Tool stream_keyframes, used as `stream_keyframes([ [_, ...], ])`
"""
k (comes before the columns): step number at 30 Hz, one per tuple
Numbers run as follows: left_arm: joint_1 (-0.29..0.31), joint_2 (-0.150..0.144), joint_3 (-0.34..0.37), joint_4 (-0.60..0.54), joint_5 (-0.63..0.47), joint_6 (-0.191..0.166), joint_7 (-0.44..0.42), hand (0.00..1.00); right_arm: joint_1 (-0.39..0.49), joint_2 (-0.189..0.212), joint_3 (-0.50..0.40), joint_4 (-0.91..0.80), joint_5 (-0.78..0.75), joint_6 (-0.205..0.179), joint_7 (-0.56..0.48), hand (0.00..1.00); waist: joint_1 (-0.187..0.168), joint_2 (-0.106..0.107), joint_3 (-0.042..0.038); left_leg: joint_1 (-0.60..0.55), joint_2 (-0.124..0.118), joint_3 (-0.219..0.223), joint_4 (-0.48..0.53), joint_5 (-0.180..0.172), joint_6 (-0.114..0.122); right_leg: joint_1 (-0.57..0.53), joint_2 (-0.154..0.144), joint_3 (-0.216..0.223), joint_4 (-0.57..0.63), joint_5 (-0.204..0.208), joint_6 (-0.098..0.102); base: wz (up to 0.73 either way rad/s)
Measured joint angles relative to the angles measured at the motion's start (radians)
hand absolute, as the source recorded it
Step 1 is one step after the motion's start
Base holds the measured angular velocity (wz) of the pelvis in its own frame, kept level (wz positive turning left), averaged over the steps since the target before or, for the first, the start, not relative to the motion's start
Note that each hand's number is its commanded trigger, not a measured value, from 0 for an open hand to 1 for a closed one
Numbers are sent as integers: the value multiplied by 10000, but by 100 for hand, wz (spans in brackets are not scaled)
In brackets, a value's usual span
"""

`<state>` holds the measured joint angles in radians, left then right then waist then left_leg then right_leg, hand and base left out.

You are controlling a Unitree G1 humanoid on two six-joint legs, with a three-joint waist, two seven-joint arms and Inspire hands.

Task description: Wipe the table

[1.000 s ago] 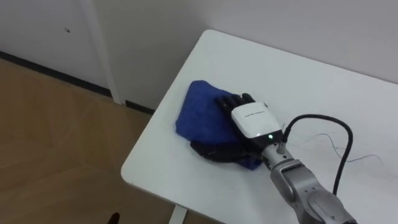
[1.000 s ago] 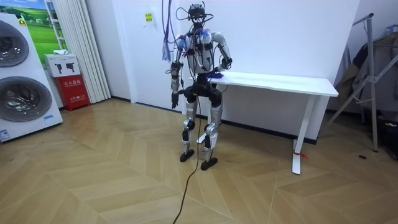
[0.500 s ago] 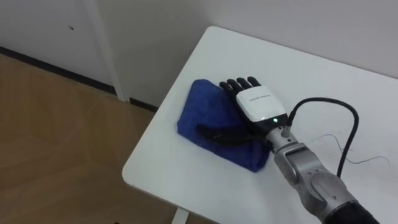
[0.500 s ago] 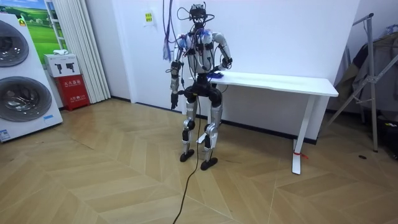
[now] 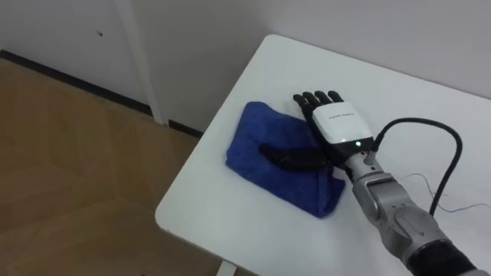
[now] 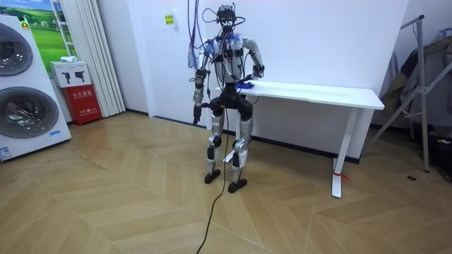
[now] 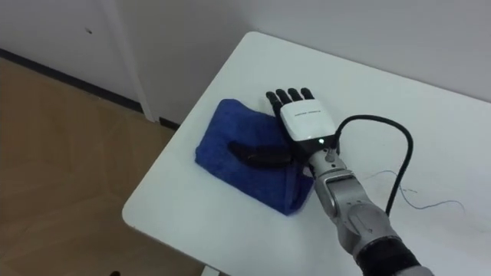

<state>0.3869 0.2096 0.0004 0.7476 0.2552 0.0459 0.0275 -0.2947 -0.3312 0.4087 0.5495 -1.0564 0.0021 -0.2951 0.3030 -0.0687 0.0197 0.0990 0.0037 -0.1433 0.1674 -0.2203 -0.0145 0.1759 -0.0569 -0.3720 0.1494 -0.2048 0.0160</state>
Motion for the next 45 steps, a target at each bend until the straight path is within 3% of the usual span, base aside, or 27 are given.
stream_keyframes([
  [5,-27,1,4,-36,7,0,0,0,62,-23,8,7,-190,12,85,0,-31,4,-21,78,3,-117,0,1,0,3,10,77,19,0,1,0],
  [8,-26,2,-3,-35,7,0,0,0,369,-30,26,6,-373,1,171,0,-26,56,-92,247,23,-450,-27,2,2,63,9,-4,239,-10,15,2],
  [9,-28,7,-52,-35,-6,-9,-1,0,511,-40,25,3,-374,-16,221,0,-50,168,-104,414,192,-885,-78,21,25,-131,10,-2,812,-105,90,-19],
  [10,-102,85,-35,-34,-28,-49,19,0,585,0,25,-52,-379,-110,270,0,39,231,-103,487,324,-1721,-94,28,30,-587,217,462,778,-473,142,-40],
  [11,-102,128,10,-11,-1,-75,43,0,527,42,49,-117,-449,-197,275,0,98,211,-99,471,421,-2013,-95,23,23,-942,358,800,390,-376,-29,-68],
  [12,-59,104,215,177,32,-74,34,0,449,121,241,-198,-580,-287,186,0,-16,218,-162,365,638,-1939,-41,-75,-226,-1328,598,755,-30,569,-580,-37],
  [13,33,100,270,295,83,-77,-1,0,595,118,436,-156,-605,-227,148,0,-295,203,-148,319,710,-1225,30,-150,-608,-1145,604,632,79,726,-580,-9],
  [14,-7,84,265,310,117,-85,-19,0,743,139,423,-151,-607,-214,149,0,-363,180,-139,335,709,-833,-60,-133,-633,-1033,586,648,66,726,-581,34],
  [15,-26,56,237,269,113,-155,-70,0,908,137,390,-118,-581,-137,161,0,-448,114,-95,226,674,-219,-322,-86,-584,-828,565,827,8,725,-580,35],
  [16,-36,78,149,249,112,-216,-94,0,908,109,354,-119,-651,-80,171,0,-537,107,-102,-132,612,236,-352,235,-151,-755,539,1046,9,700,-539,22],
  [17,-18,108,141,248,108,-205,-86,0,906,165,378,-125,-732,-51,196,0,-475,8,-141,-153,558,330,-288,338,-195,-768,499,1063,9,678,-500,7],
  [18,-21,93,147,241,105,-115,-79,0,847,154,380,-195,-908,-109,203,0,-472,-64,-155,-44,505,315,-326,395,-165,-778,467,900,6,635,-427,-5],
  [19,-70,59,142,239,108,-29,-82,0,771,162,366,-204,-1031,-121,202,0,-468,-167,-63,7,361,302,-334,405,-138,-743,420,842,-1,630,-418,0],
  [21,-54,53,143,271,108,-23,-82,0,773,167,363,-212,-1113,-122,202,0,-442,-273,-67,5,281,305,-333,410,-123,-726,407,681,-6,630,-417,2],
  [27,-290,99,168,283,107,-53,121,0,778,147,356,-886,-1222,-244,73,0,-455,-246,-55,-198,65,340,-323,370,84,-863,221,707,3,488,-188,-3],
  [40,-481,77,150,723,139,-142,130,0,784,167,404,-1359,-1236,-753,-668,0,-114,-189,-93,-188,69,386,-305,372,84,-872,232,681,9,487,-192,-1],
  [45,-685,39,149,1224,131,-128,140,0,813,171,423,-1730,-1130,-753,-684,0,-58,-126,-80,-196,71,416,-313,371,84,-873,231,670,6,486,-191,0],
])
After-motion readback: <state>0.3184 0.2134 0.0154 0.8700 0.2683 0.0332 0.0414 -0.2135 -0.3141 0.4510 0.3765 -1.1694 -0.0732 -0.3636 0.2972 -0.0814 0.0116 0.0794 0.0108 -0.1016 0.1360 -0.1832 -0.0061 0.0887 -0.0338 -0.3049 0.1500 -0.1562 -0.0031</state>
